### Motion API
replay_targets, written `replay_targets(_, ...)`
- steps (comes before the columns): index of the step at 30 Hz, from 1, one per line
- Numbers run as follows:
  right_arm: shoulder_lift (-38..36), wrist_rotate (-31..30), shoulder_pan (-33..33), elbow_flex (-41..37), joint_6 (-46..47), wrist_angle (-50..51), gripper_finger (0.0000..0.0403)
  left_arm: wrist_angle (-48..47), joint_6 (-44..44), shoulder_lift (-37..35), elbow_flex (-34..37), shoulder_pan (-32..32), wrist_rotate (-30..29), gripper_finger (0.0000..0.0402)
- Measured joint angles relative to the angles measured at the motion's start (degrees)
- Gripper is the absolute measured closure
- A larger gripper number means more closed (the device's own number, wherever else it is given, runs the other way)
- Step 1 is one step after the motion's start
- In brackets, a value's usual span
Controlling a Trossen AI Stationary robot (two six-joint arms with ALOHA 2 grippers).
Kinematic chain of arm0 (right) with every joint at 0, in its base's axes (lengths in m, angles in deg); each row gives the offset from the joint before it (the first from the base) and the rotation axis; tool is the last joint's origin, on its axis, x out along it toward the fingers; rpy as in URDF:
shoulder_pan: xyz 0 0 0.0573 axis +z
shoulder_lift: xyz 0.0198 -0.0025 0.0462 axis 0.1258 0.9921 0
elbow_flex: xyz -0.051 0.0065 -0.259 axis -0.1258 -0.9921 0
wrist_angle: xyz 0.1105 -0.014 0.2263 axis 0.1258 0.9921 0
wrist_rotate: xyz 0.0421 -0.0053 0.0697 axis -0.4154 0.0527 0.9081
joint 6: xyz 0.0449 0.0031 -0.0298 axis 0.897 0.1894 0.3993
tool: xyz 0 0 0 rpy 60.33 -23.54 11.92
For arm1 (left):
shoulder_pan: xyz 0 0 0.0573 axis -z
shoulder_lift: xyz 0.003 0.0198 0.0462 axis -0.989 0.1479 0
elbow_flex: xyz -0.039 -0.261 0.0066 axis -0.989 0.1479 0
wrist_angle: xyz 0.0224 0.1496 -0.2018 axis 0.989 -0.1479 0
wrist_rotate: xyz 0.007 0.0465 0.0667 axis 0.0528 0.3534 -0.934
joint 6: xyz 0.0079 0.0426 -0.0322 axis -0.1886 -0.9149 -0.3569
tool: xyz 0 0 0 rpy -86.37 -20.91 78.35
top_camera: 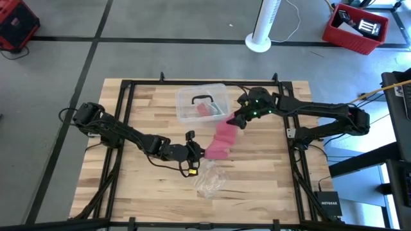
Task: Roll bandage
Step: Roll the pink bandage
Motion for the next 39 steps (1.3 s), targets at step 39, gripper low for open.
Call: replay_targets(39, -26.34, -7.64, 0.00, 9.31, -19.80, 11.68, 0.0068, 5.57, -17.29, -8.24, -6.71, -4.33, -0.13, 0.0391)
